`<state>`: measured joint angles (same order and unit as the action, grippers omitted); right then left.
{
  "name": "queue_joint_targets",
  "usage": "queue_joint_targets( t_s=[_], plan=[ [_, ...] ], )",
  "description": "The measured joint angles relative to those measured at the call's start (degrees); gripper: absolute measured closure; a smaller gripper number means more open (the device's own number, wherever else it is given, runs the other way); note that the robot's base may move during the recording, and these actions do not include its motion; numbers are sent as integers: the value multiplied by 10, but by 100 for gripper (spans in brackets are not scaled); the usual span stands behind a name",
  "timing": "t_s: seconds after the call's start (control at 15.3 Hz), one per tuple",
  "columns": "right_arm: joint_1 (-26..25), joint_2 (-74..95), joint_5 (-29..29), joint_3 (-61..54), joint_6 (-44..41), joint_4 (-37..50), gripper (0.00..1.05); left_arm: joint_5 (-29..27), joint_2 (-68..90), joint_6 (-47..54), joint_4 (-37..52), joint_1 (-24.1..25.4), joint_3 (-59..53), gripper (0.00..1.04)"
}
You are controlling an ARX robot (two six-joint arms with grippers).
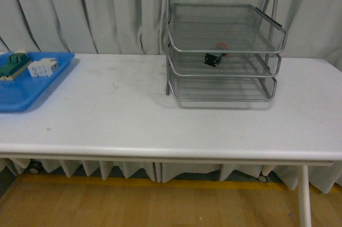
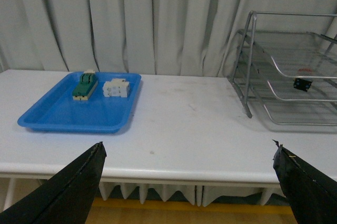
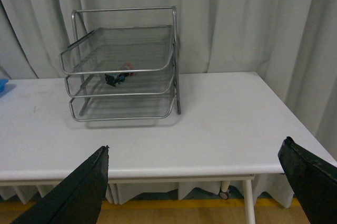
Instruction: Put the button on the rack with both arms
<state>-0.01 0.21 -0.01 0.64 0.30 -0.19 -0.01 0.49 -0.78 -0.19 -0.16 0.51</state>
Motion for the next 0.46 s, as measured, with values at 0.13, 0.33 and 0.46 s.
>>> queue_joint_targets(
  t_s=[0.13,0.33,0.46],
  plan=[
    [0,0,0,0,0,0,6,0,0,0,0,0,0,7],
    [0,0,0,0,0,0,6,0,0,0,0,0,0,7],
    [0,0,0,0,0,0,6,0,0,0,0,0,0,7]
  ],
)
